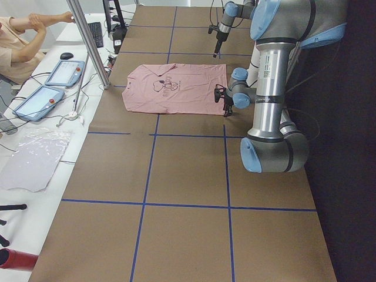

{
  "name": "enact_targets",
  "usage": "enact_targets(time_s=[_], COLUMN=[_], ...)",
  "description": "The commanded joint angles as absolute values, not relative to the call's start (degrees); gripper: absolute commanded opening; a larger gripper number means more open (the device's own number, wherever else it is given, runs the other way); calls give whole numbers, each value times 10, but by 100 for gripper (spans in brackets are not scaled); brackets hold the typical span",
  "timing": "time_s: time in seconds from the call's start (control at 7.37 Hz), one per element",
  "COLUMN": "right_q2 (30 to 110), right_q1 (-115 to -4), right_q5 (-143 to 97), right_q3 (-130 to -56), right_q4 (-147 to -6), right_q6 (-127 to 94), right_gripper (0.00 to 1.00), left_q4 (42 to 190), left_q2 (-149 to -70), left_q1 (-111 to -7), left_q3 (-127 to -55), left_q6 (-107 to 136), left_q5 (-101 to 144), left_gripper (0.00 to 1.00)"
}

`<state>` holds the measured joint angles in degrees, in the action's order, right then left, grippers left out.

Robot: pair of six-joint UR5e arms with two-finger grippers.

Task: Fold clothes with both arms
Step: 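Lower both grippers to the shirt hem nearest the robot, then grasp the hem corners nearest the robot with both grippers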

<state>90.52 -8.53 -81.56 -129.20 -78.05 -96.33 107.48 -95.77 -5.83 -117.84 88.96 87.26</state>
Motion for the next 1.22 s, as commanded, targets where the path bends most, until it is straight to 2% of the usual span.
enact_targets(time_s=[0.0,0.27,0.95,1.09], right_q2=[906,909,910,910], right_q1=[-84,-84,-84,-84], right_q5=[-816,-816,-816,-816], right_q3=[-1291,-1291,-1291,-1291], right_q4=[-781,-781,-781,-781], right_q6=[-963,-963,-963,-962], right_gripper=[99,99,99,99], left_q4=[1075,1075,1075,1073], left_q2=[-959,-959,-959,-960], left_q1=[-54,-48,-46,-46], left_q3=[-1179,-1179,-1180,-1188], left_q6=[890,890,890,890], left_q5=[873,873,874,872], left_gripper=[47,28,26,0])
